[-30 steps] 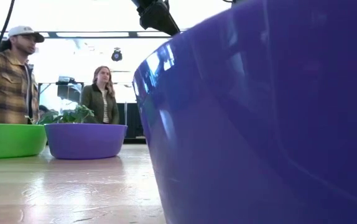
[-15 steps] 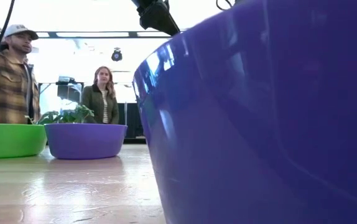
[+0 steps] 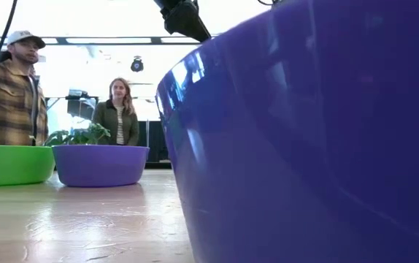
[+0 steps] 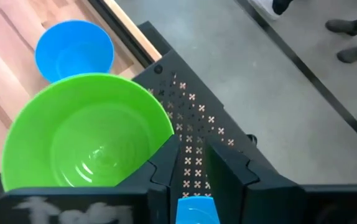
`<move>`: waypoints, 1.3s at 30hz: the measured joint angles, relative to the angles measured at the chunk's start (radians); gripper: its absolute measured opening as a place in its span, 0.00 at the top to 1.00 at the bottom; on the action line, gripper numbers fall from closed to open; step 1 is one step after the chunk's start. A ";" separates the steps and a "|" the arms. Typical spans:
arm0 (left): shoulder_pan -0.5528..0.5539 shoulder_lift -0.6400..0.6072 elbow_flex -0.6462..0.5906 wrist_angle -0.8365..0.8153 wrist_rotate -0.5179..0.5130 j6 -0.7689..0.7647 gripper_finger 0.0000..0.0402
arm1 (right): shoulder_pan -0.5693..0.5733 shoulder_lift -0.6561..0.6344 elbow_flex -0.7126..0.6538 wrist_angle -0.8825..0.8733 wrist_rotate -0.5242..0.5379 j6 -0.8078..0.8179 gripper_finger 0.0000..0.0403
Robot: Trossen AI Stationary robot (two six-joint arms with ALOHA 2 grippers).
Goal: Pick & Place Mini bowls
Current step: Stack the top blue bowl on top of the blue bowl on the shelf
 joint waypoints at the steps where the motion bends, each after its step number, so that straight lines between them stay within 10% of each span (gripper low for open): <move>1: 0.003 0.000 0.000 -0.005 0.000 -0.006 0.79 | 0.000 -0.004 0.006 -0.002 0.000 0.000 0.84; 22: 0.342 0.086 -0.048 -0.097 0.502 -0.029 0.79 | 0.225 -0.271 0.018 -0.028 -0.003 0.088 0.88; 39: 0.448 0.276 -0.082 -0.010 0.590 0.032 0.79 | 0.285 -0.290 0.003 -0.033 -0.003 0.089 0.88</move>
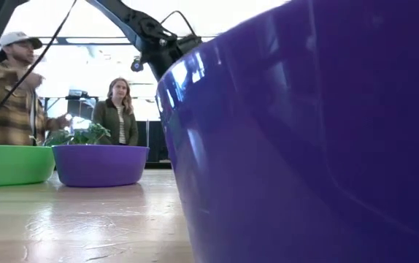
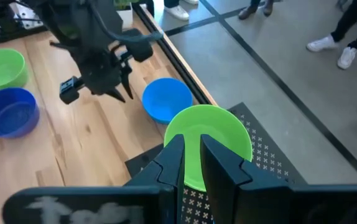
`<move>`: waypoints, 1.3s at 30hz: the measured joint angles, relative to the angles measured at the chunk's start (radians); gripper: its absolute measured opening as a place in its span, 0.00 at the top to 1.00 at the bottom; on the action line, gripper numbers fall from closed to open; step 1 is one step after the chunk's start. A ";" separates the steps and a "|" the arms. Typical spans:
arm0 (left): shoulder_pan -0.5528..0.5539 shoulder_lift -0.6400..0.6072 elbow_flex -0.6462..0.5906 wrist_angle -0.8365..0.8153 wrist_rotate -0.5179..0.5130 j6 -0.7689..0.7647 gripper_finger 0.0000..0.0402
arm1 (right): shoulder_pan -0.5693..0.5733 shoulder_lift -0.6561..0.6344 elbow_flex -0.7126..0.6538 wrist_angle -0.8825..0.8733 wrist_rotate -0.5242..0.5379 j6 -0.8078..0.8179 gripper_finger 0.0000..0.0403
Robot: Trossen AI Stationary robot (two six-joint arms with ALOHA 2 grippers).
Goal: Pick & Place Mini bowls
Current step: Stack the top blue bowl on top of the blue bowl on the shelf
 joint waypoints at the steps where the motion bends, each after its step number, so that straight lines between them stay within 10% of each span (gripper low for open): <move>1: 0.001 0.010 0.000 0.000 0.000 0.000 0.79 | 0.000 0.000 -0.002 -0.002 0.000 -0.002 0.88; 39: 0.043 0.078 -0.017 0.106 -0.045 0.022 0.79 | 0.000 0.000 -0.024 -0.008 0.001 -0.009 0.88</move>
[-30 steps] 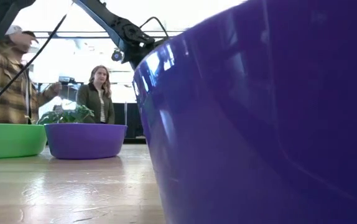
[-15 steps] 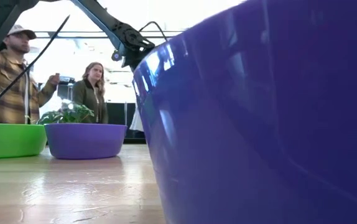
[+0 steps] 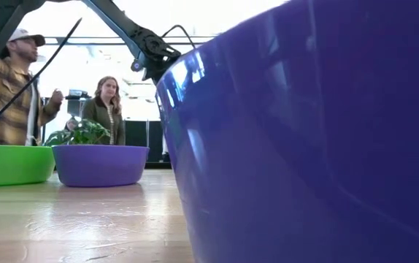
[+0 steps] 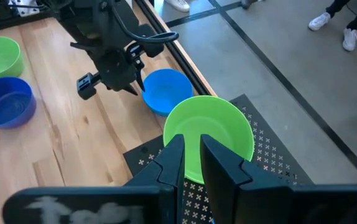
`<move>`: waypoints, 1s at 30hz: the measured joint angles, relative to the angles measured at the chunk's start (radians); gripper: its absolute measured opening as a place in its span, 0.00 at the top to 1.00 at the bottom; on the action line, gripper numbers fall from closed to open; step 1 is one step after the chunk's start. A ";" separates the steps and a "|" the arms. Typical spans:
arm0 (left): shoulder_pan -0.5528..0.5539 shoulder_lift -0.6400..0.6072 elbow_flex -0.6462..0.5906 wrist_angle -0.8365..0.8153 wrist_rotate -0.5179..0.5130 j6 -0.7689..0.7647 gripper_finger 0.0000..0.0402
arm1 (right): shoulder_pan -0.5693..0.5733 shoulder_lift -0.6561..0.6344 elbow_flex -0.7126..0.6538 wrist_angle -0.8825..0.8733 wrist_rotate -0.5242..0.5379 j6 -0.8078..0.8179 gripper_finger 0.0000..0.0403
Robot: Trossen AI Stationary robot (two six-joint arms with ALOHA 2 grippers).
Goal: Pick & Place Mini bowls
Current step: Stack the top blue bowl on top of the blue bowl on the shelf
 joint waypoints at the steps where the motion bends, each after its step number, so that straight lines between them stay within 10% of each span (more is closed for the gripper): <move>1: 0.000 0.000 -0.008 0.001 0.000 0.000 0.79 | 0.000 0.000 0.000 0.000 0.000 0.001 0.88; 30: 0.002 0.000 -0.049 0.105 -0.002 -0.005 0.79 | 0.000 0.000 0.000 0.004 0.000 0.003 0.88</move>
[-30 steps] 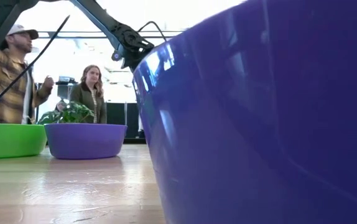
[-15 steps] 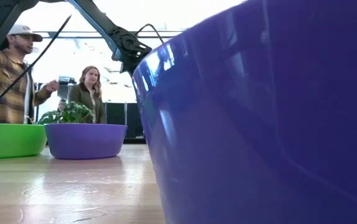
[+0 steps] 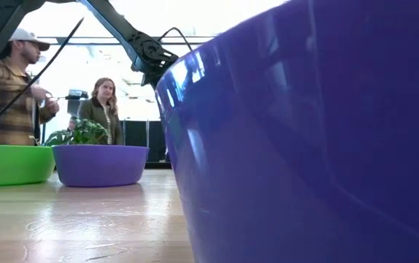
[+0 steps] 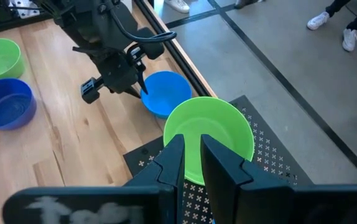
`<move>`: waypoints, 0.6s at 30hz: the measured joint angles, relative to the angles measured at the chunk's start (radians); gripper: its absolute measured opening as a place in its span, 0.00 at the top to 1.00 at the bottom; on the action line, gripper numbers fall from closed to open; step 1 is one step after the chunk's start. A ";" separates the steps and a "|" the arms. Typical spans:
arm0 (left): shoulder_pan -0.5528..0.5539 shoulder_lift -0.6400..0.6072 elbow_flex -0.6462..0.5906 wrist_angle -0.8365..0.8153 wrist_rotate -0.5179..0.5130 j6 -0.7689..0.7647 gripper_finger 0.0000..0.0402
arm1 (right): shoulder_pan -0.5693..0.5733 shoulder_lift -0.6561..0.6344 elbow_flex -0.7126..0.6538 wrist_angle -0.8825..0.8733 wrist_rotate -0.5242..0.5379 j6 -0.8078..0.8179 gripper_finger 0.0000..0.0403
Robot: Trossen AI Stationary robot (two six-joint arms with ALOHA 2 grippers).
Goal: Pick & Place Mini bowls
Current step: Stack the top blue bowl on top of the blue bowl on the shelf
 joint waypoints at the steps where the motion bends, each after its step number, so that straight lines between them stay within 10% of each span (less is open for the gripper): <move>1: 0.000 0.000 0.000 0.000 0.000 -0.001 0.79 | 0.000 0.000 0.000 0.000 0.000 0.000 0.88; 18: 0.002 0.002 -0.016 0.006 0.020 -0.022 0.79 | 0.000 0.000 0.000 0.000 0.000 0.000 0.88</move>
